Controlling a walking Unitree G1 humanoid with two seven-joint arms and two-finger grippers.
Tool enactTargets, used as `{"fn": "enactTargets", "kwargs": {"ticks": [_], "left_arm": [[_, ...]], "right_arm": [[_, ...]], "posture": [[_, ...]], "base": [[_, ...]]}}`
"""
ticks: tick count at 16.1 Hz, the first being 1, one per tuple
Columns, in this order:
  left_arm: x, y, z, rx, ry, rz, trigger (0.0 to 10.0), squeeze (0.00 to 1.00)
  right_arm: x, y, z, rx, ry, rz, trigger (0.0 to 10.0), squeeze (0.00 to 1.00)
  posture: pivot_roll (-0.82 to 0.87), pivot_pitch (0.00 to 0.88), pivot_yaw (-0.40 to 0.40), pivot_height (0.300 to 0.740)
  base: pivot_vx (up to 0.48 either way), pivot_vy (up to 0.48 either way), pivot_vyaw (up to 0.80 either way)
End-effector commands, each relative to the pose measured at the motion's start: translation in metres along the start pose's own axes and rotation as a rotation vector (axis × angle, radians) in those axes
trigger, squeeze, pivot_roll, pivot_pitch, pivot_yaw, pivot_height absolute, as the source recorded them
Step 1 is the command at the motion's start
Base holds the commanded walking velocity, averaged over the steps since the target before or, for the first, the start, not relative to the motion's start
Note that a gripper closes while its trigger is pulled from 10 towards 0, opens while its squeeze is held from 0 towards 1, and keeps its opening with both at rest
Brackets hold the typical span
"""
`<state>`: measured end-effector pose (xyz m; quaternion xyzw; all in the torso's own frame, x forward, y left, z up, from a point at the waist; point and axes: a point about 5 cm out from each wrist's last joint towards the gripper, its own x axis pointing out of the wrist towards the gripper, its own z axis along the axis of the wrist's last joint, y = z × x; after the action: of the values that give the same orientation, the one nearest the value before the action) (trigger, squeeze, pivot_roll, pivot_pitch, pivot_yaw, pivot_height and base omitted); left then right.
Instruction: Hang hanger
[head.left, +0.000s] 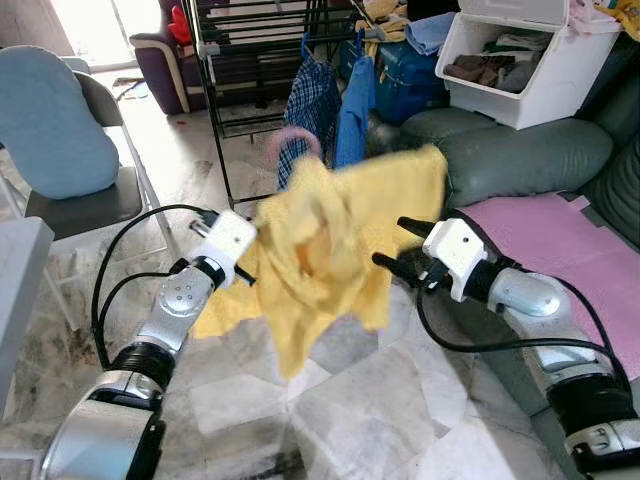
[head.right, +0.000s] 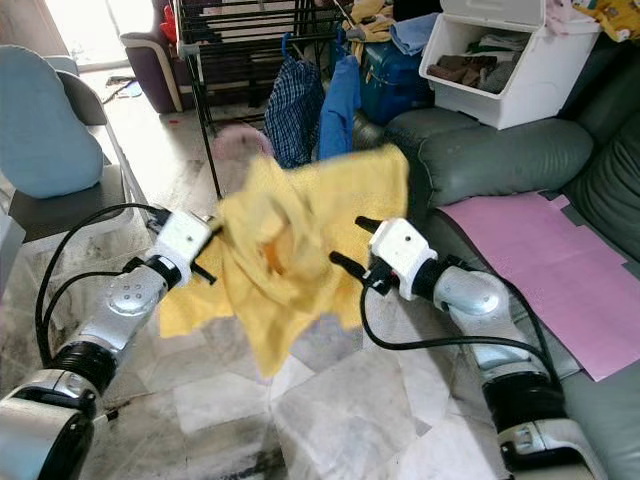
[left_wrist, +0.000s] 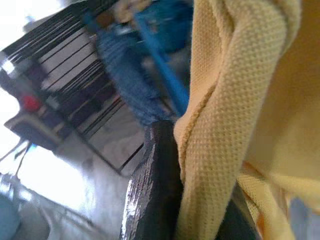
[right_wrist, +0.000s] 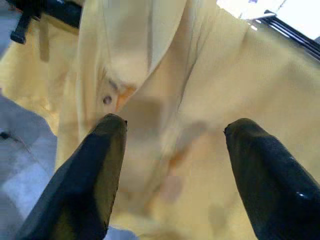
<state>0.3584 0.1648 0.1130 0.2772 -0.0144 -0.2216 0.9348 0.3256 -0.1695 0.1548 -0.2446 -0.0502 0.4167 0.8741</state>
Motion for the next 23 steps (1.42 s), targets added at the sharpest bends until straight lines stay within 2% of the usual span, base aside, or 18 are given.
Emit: {"fn": "enactTargets", "kwargs": {"ticks": [1, 2, 5, 7, 9, 10, 11, 15, 16, 23], "left_arm": [[-0.002, -0.001, 0.002, 0.072, -0.021, -0.055, 0.0, 0.00], [-0.006, -0.004, -0.003, 0.123, -0.005, -0.099, 0.0, 0.00], [-0.011, -0.008, -0.011, 0.162, 0.013, -0.159, 0.0, 0.00], [-0.011, -0.009, -0.008, 0.181, -0.008, -0.177, 0.0, 0.00], [-0.010, -0.014, -0.002, 0.203, -0.059, -0.210, 0.0, 0.00], [-0.010, -0.018, 0.002, 0.223, -0.097, -0.241, 0.0, 0.00], [-0.011, -0.021, 0.004, 0.231, -0.121, -0.260, 0.0, 0.00], [-0.012, -0.029, 0.008, 0.274, -0.169, -0.311, 0.0, 0.00], [-0.012, -0.031, 0.009, 0.271, -0.178, -0.316, 0.0, 0.00], [-0.012, -0.034, 0.009, 0.274, -0.186, -0.328, 0.0, 0.00]], "right_arm": [[0.000, -0.002, 0.010, -0.020, -0.024, 0.078, 10.0, 1.00], [-0.003, -0.002, 0.014, -0.030, -0.020, 0.142, 10.0, 1.00], [-0.009, -0.014, 0.024, -0.050, -0.010, 0.212, 10.0, 1.00], [-0.015, -0.021, 0.020, -0.051, 0.024, 0.232, 10.0, 1.00], [-0.024, -0.020, 0.010, -0.012, 0.095, 0.310, 10.0, 1.00], [-0.031, -0.015, 0.003, 0.017, 0.155, 0.398, 10.0, 0.37], [-0.032, -0.014, 0.002, 0.028, 0.163, 0.426, 10.0, 0.00], [-0.027, -0.016, 0.003, 0.013, 0.156, 0.432, 10.0, 0.00], [-0.026, -0.015, 0.004, 0.021, 0.152, 0.446, 0.0, 0.00], [-0.031, -0.014, 0.001, 0.053, 0.197, 0.537, 0.0, 0.00]], "posture": [[-0.16, 0.000, 0.010, 0.740], [-0.16, 0.000, 0.010, 0.740], [-0.16, 0.000, 0.011, 0.740], [-0.16, 0.000, 0.008, 0.740], [-0.16, 0.000, 0.005, 0.740], [-0.16, 0.000, 0.005, 0.740], [-0.16, 0.000, 0.005, 0.740], [-0.16, 0.000, 0.005, 0.740], [-0.15, 0.000, 0.006, 0.740], [-0.15, 0.000, 0.003, 0.740]], "base": [[0.000, 0.000, 0.00], [0.000, 0.000, 0.00], [0.000, 0.000, 0.00], [0.000, 0.000, 0.00], [0.000, 0.000, 0.00], [0.000, 0.000, 0.00], [0.000, 0.000, 0.00], [0.000, 0.000, 0.00], [0.000, 0.000, 0.00], [0.000, 0.000, 0.00]]}}
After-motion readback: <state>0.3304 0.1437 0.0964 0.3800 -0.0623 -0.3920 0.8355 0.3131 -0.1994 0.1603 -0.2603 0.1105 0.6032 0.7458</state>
